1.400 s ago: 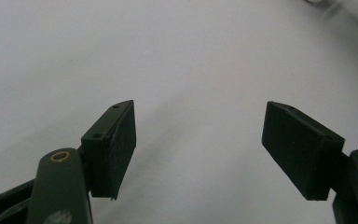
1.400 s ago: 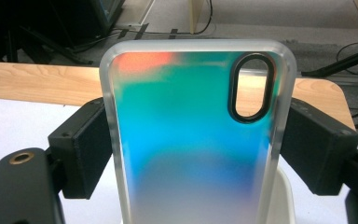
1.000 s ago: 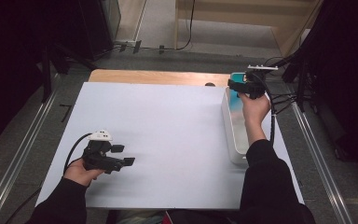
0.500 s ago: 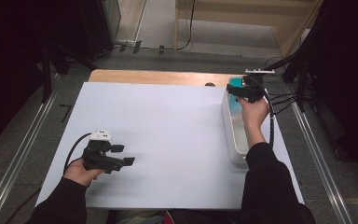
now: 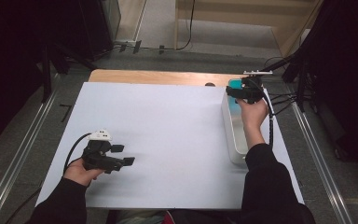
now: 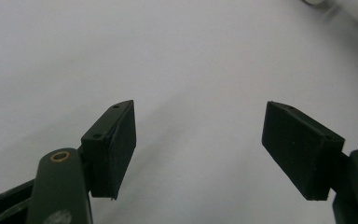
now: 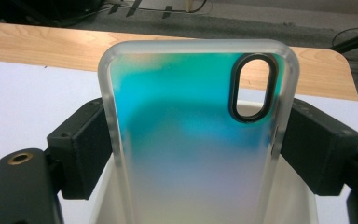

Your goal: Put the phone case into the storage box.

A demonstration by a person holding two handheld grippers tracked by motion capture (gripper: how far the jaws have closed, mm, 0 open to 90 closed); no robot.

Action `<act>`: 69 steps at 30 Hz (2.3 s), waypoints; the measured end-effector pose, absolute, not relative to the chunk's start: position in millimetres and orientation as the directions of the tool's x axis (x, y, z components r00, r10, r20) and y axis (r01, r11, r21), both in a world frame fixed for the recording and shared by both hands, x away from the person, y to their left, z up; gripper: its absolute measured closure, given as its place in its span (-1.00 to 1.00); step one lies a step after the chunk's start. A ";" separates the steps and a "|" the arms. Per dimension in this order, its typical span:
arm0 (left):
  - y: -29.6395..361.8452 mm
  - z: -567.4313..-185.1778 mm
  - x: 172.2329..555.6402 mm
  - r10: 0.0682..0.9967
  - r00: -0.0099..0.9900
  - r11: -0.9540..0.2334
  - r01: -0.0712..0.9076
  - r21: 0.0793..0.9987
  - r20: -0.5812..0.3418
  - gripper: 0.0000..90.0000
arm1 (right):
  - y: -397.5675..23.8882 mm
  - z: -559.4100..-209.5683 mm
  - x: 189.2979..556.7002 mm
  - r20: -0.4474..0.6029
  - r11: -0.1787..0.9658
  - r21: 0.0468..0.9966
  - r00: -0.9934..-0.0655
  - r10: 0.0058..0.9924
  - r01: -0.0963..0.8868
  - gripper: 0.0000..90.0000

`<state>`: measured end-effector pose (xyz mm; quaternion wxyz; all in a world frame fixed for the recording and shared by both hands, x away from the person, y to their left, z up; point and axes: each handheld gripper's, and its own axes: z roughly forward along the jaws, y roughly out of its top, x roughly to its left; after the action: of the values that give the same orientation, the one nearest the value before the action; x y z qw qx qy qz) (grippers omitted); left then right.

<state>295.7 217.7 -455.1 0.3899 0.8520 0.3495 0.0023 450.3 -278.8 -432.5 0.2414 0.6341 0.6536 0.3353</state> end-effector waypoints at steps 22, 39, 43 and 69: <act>217.3 -455.5 296.2 0.601 0.751 -0.443 0.597 0.669 -0.272 -0.43 | -279.7 -421.1 443.0 0.136 -0.005 0.714 -0.132 0.982 0.700 -1.00; 218.2 -455.6 298.7 0.612 0.740 -0.429 0.608 0.668 -0.280 -0.43 | -266.4 -409.0 425.8 0.145 0.047 0.689 -0.200 0.969 0.724 -1.00; 218.4 -455.5 298.8 0.609 0.741 -0.433 0.610 0.664 -0.283 -0.43 | -263.4 -406.7 418.8 0.159 0.049 0.694 -0.219 0.963 0.719 -1.00; 217.2 -455.5 296.9 0.598 0.751 -0.440 0.600 0.668 -0.281 -0.43 | -246.4 -399.9 377.5 0.206 0.093 0.709 -0.331 0.921 0.699 -0.65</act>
<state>296.9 217.2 -455.5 0.3943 0.8485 0.3531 -0.0016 377.5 -246.4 -399.9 0.1473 0.5591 0.7244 0.3754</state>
